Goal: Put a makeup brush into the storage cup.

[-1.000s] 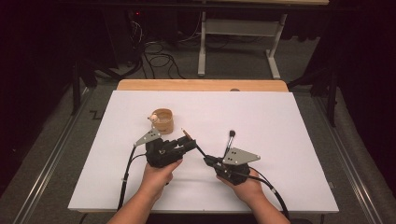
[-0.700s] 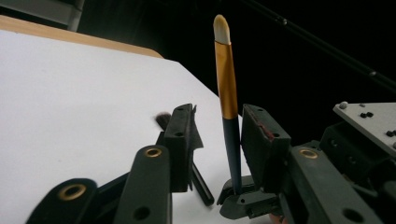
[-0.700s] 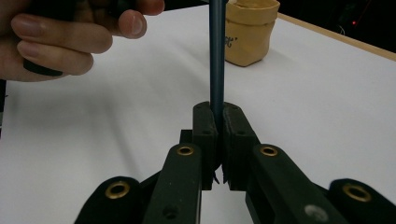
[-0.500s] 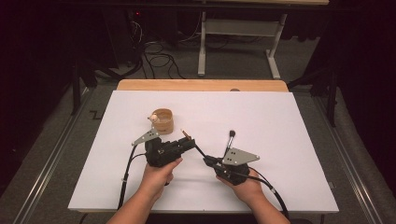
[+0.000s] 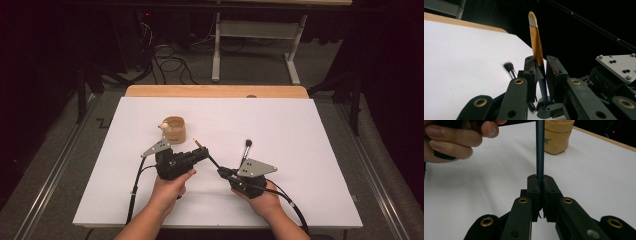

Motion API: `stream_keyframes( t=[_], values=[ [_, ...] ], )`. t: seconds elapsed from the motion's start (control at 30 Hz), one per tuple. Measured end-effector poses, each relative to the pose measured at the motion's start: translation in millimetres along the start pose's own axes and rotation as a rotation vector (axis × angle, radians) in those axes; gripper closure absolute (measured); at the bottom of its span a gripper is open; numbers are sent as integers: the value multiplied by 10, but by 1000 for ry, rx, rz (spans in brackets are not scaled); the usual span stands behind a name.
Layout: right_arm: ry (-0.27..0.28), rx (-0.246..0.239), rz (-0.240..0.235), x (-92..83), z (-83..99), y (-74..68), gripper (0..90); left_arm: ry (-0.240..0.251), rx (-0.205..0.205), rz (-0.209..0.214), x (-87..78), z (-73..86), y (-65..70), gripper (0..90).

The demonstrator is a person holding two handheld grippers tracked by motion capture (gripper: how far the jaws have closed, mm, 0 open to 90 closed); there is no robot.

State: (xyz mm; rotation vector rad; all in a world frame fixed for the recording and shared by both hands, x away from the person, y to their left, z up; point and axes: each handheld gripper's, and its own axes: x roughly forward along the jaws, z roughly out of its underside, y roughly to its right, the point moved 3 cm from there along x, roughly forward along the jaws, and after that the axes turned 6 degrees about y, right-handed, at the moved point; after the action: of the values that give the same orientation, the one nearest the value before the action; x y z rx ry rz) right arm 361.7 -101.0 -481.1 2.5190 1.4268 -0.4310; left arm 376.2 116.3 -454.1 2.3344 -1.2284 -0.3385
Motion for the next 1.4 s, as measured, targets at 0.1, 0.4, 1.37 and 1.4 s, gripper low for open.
stream_keyframes(
  t=[0.1, 0.4, 1.37, 1.4],
  values=[
    [-1, -1, 1, 1, 0, 1, 870, 2, 0, 6, 1, 0, 7, 794],
    [2, -13, 1, 14, 4, -3, 866, 10, -1, 28, 1, -3, 32, 818],
    [1, 30, -4, 18, 2, 18, 585, 6, 60, 9, -32, -33, 69, 831],
    [2, 33, -2, 16, 1, 18, 572, 5, 66, 4, -38, -40, 72, 831]
  ],
)
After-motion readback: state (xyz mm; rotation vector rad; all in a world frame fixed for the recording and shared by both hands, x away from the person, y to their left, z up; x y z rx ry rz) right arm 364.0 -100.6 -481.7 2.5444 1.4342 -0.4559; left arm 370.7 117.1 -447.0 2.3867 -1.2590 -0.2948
